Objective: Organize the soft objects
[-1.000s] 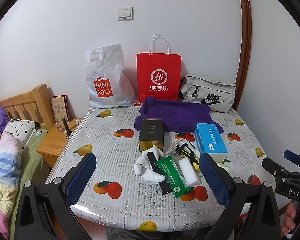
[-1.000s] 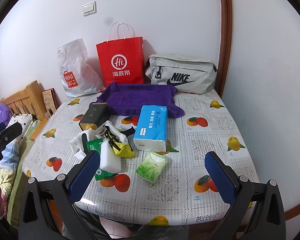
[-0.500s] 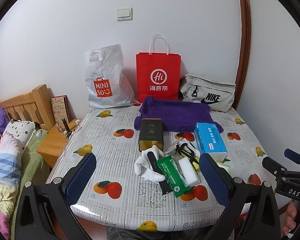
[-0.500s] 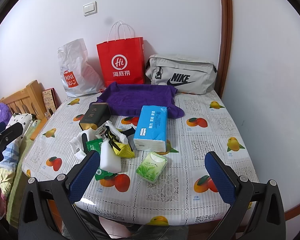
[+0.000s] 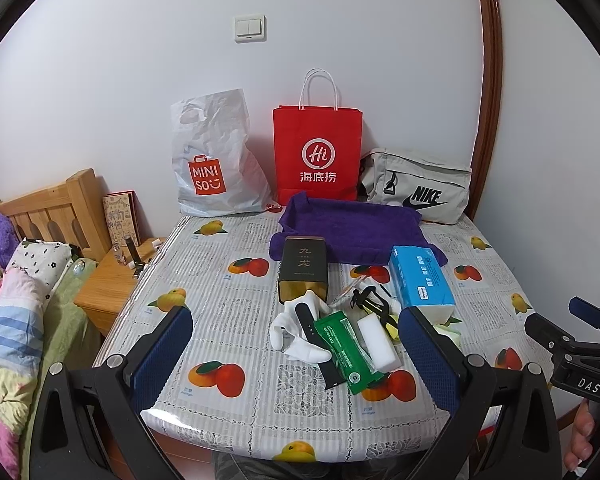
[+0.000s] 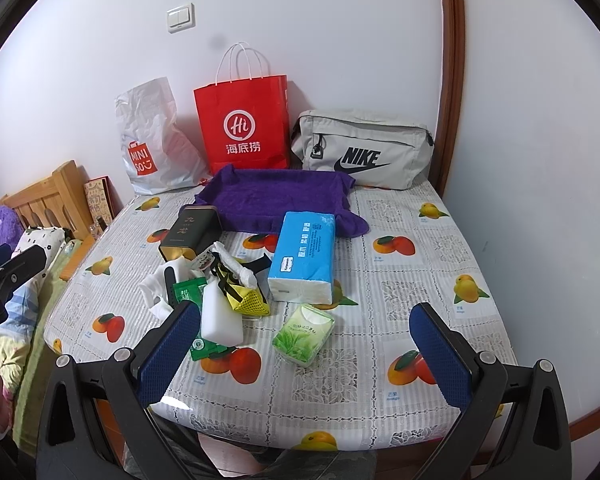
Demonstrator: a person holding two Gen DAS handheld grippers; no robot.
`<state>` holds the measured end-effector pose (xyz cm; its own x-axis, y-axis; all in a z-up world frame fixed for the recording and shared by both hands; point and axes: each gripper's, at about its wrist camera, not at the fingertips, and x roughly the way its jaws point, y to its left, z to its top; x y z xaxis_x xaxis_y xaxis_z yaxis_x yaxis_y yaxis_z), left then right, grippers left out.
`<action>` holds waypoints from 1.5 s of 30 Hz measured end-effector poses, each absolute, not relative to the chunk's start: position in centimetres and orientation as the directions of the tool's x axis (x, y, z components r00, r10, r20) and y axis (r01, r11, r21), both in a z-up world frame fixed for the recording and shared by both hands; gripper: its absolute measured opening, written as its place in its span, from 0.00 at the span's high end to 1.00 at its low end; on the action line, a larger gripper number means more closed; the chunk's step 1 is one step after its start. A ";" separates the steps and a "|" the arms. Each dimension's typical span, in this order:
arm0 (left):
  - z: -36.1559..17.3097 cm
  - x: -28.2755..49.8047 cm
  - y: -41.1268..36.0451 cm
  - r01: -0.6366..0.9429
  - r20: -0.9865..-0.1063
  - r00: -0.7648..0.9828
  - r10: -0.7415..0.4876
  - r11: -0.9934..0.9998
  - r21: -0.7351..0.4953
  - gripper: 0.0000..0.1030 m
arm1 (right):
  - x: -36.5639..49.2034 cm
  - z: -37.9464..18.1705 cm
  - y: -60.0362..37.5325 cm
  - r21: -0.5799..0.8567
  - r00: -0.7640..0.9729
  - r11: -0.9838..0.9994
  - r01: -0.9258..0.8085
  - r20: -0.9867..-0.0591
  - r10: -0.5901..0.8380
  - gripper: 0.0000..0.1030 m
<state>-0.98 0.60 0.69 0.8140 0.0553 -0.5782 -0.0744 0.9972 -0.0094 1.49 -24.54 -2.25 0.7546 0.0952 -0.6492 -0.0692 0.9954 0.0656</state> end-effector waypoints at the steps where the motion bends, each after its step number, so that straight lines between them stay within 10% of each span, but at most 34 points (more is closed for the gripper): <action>1: 0.7 -1.0 0.6 -0.075 -0.578 0.814 0.056 0.997 -0.009 0.00 | 1.5 -2.3 -24.5 0.066 0.755 0.995 -0.069 -0.649 0.096 0.00; 45: -4.7 2.6 1.2 -0.049 -0.654 0.756 0.014 0.998 -0.034 0.00 | 4.6 -6.8 -24.7 0.098 0.708 0.989 -0.108 -0.691 0.146 0.00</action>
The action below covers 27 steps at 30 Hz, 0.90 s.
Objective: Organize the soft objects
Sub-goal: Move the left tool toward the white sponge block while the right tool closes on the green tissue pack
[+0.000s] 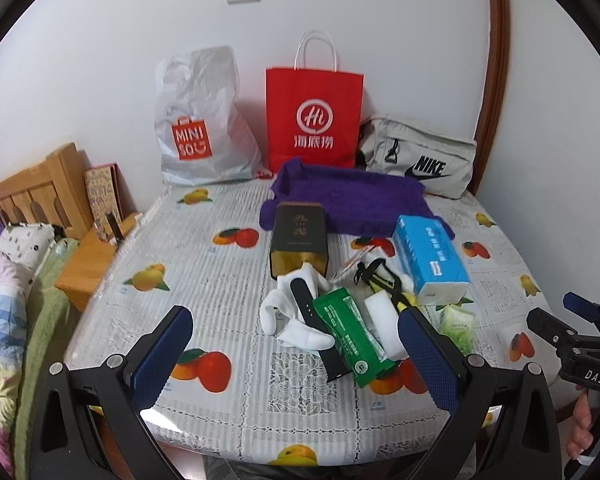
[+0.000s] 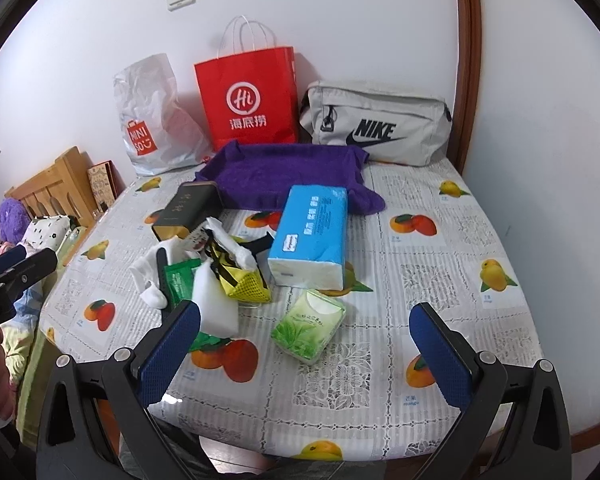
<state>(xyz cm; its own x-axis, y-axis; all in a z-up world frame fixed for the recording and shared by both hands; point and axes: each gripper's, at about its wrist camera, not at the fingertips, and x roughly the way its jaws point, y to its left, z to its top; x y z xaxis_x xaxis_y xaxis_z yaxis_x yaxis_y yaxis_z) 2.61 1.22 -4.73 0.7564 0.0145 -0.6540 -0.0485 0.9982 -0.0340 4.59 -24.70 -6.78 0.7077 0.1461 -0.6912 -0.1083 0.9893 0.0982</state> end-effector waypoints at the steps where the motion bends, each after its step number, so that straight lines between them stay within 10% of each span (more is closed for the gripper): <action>1: -5.4 3.1 1.3 -0.048 -0.664 0.747 0.006 0.998 -0.045 0.00 | 4.9 -7.2 -24.8 0.101 0.703 0.989 -0.110 -0.695 0.150 0.00; 27: -13.6 9.6 3.2 -0.040 -0.780 0.625 -0.040 0.996 -0.083 0.00 | 13.1 -20.5 -23.1 0.122 0.525 0.990 -0.077 -0.839 0.144 0.02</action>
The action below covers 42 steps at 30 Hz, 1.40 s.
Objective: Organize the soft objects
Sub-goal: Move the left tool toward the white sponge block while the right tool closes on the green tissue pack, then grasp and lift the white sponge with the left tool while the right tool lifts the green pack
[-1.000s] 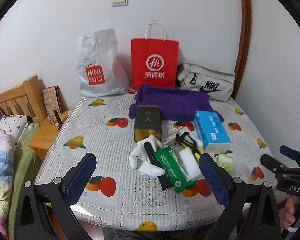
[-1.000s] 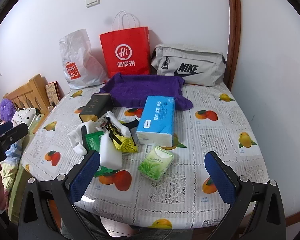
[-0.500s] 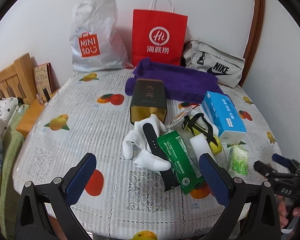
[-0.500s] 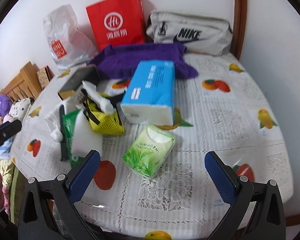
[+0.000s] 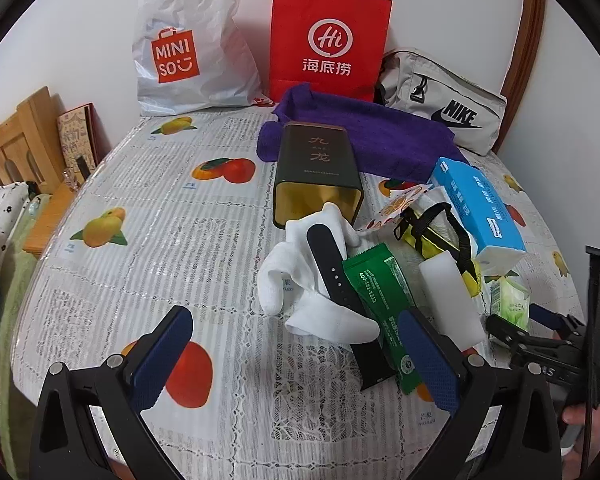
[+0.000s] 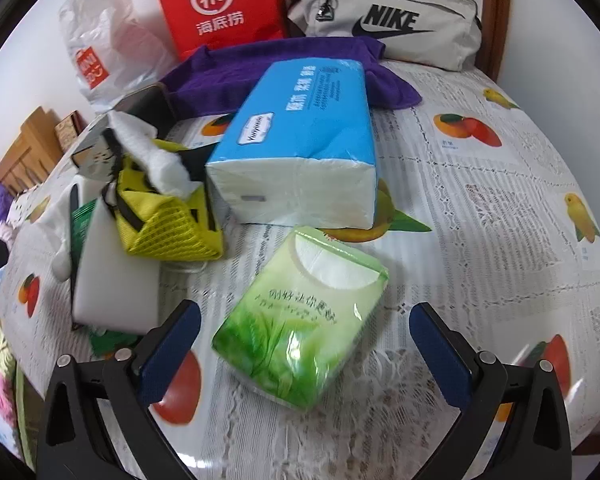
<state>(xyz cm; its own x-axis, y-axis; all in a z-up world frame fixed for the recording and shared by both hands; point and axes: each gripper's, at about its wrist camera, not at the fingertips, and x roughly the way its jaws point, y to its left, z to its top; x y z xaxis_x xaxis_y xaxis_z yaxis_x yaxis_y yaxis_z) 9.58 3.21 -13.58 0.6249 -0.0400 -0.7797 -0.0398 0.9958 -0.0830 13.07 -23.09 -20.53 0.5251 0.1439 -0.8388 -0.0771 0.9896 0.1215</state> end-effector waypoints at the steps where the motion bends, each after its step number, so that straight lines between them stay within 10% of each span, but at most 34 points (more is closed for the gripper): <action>1: -13.8 9.7 3.2 -0.034 -0.782 0.622 -0.046 0.996 -0.086 0.00 | 13.1 -20.8 -23.1 0.116 0.528 0.991 -0.071 -0.838 0.136 0.04; 10: -15.0 10.5 1.8 0.039 -0.796 0.595 -0.110 0.993 -0.108 0.00 | 13.1 -20.7 -23.3 0.087 0.578 0.991 -0.100 -0.806 0.129 0.26; 31: -16.6 12.3 -6.1 0.237 -0.810 0.513 -0.283 0.954 -0.183 0.09 | 12.4 -19.1 -26.4 0.092 0.600 0.986 -0.140 -0.784 0.159 0.27; 39: -17.9 13.4 -7.4 0.276 -0.840 0.440 -0.316 0.938 -0.209 0.61 | 12.9 -18.9 -28.1 0.104 0.591 0.986 -0.127 -0.791 0.160 0.27; 42: -16.8 13.5 -7.2 0.267 -0.838 0.464 -0.287 0.947 -0.177 0.61 | 13.0 -18.3 -28.5 0.098 0.592 0.988 -0.122 -0.792 0.152 0.27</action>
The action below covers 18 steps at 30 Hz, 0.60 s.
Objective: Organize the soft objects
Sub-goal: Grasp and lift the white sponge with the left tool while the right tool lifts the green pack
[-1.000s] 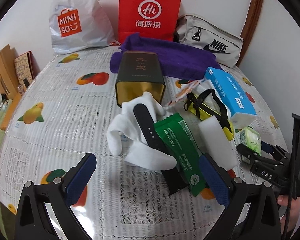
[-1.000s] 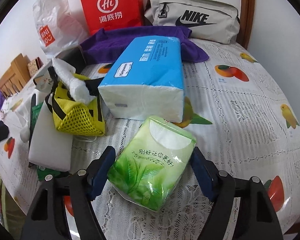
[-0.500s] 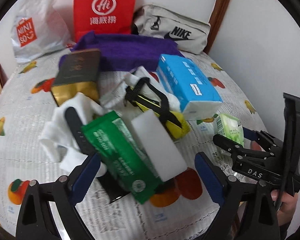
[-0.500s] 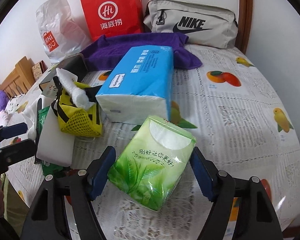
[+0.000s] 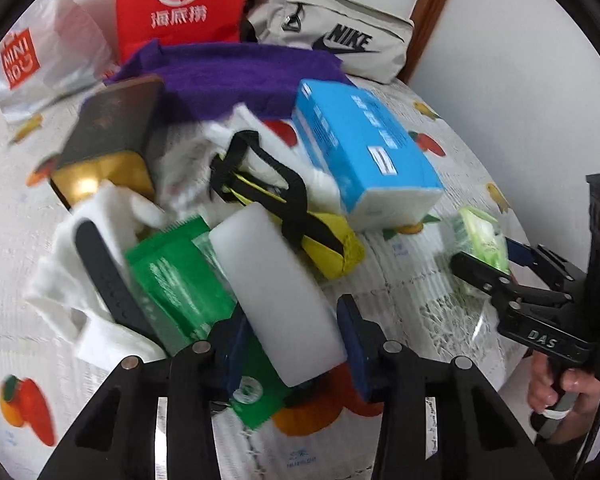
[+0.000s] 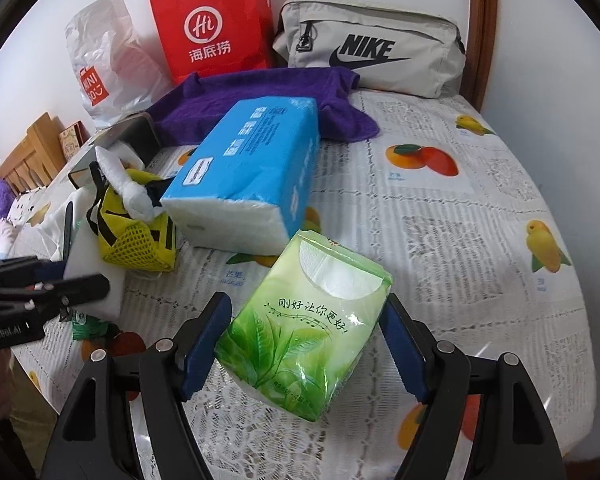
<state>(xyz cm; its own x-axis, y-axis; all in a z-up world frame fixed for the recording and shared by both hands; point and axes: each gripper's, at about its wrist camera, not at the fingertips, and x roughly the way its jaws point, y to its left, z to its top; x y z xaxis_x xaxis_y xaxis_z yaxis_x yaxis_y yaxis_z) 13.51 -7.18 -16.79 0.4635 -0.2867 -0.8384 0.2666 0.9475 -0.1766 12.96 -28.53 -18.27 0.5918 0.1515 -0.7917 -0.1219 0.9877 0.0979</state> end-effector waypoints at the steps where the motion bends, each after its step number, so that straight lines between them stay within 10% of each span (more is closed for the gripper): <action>1: -16.3 13.5 -7.0 0.266 -0.836 0.472 -0.281 0.949 -0.168 0.62 | 12.9 -18.0 -28.6 0.097 0.593 0.988 -0.121 -0.791 0.150 0.27; 18: -11.3 14.2 -1.9 0.203 -0.821 0.529 -0.213 0.972 -0.122 0.71 | 12.7 -13.4 -26.8 0.105 0.604 0.980 -0.171 -0.774 0.189 0.27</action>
<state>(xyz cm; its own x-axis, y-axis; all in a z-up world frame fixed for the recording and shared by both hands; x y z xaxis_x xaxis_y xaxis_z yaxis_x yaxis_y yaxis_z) 14.16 -1.88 -11.33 0.5290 -0.2132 -0.8214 0.2028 0.9716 -0.1216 12.75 -26.79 -13.44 0.6038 0.1888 -0.7744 -0.1715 0.9796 0.1051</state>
